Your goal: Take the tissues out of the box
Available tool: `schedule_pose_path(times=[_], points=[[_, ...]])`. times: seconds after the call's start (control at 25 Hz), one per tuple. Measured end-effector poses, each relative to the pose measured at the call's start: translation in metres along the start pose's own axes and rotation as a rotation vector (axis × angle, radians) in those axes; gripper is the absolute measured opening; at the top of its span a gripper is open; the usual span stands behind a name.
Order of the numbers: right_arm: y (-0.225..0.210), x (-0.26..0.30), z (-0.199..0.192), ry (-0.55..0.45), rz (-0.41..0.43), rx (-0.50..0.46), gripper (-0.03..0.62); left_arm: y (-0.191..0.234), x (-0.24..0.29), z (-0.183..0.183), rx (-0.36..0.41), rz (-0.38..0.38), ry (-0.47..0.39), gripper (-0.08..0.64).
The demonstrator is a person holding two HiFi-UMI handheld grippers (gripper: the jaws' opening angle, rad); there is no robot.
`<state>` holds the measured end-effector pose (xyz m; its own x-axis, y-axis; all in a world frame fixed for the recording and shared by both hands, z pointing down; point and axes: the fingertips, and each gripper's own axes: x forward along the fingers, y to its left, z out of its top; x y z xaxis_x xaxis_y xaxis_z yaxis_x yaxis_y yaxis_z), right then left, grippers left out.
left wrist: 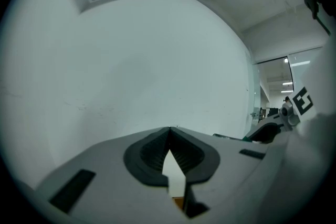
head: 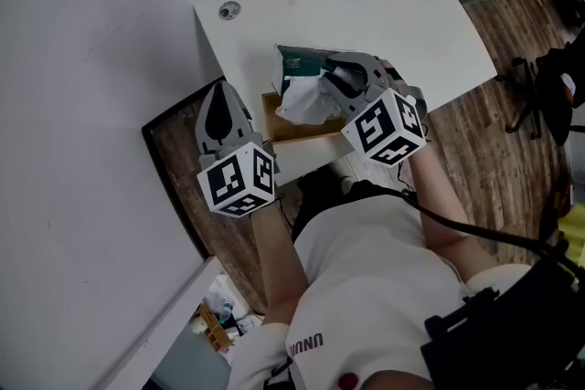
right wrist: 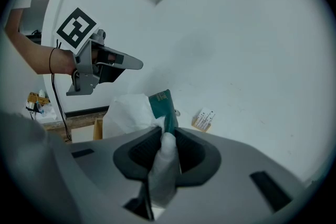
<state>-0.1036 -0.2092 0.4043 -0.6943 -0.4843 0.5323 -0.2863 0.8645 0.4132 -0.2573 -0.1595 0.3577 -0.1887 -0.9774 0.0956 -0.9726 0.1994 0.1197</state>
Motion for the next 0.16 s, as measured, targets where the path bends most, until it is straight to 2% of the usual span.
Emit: schedule_pose_path(times=[0.16], points=[[0.0008,0.0003,0.0000,0.003,0.000,-0.005,0.087,0.0009,0.0003,0.0010,-0.002,0.001,-0.003,0.012]])
